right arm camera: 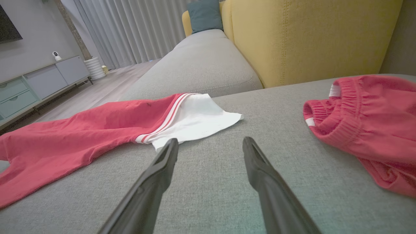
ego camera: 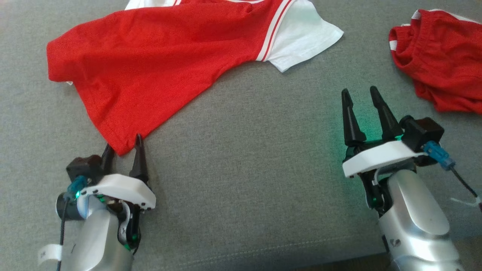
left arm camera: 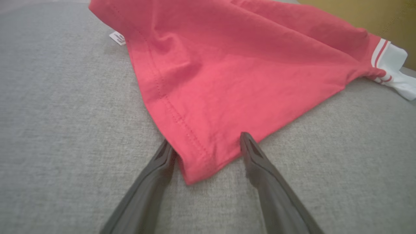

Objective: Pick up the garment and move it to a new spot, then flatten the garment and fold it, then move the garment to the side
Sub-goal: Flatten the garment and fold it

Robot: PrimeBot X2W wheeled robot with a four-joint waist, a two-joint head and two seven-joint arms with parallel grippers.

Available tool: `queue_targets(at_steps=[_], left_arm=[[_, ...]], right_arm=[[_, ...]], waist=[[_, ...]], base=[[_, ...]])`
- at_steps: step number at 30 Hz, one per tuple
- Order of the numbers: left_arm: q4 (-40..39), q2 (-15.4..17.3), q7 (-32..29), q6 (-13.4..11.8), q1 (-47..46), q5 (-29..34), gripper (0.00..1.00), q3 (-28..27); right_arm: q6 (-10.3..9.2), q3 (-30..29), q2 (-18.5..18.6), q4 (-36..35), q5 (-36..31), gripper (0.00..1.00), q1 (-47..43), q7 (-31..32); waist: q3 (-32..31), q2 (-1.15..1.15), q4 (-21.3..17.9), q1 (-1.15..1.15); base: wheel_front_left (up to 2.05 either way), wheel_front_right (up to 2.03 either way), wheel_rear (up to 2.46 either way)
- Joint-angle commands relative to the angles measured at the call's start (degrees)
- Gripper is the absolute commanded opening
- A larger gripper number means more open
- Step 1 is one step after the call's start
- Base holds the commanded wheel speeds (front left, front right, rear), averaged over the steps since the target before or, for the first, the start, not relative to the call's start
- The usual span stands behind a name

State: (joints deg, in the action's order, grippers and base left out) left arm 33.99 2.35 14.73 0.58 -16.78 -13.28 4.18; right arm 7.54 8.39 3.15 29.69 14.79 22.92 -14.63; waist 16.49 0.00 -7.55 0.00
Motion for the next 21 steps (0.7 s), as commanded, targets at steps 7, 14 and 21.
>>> queue_targets(at_steps=[7, 14, 21], left_arm=[[0.2, 0.5, 0.3, 1.1, -1.7, -1.5, 0.28, -1.8], [2.0, 0.5, 0.3, 1.8, -3.3, -1.2, 0.00, -1.1], [2.6, 0.5, 0.3, 2.9, -4.7, -1.1, 0.00, 0.7]], right_arm=[[-0.05, 0.0, -0.3, -1.8, -0.7, 1.00, 2.7, -0.4], [-0.05, -2.0, -0.3, -0.2, -3.5, 1.00, 7.2, -0.4], [-0.05, -8.6, -0.3, 7.2, -10.1, 1.00, 16.3, -0.4]], waist=[[1.2, 0.00, 0.2, 0.00], [3.4, 0.00, 1.4, 0.00], [6.3, 0.00, 4.0, 0.00]], base=[[0.00, 0.00, 0.00], [0.00, 0.00, 0.00], [0.00, 0.00, 0.00]])
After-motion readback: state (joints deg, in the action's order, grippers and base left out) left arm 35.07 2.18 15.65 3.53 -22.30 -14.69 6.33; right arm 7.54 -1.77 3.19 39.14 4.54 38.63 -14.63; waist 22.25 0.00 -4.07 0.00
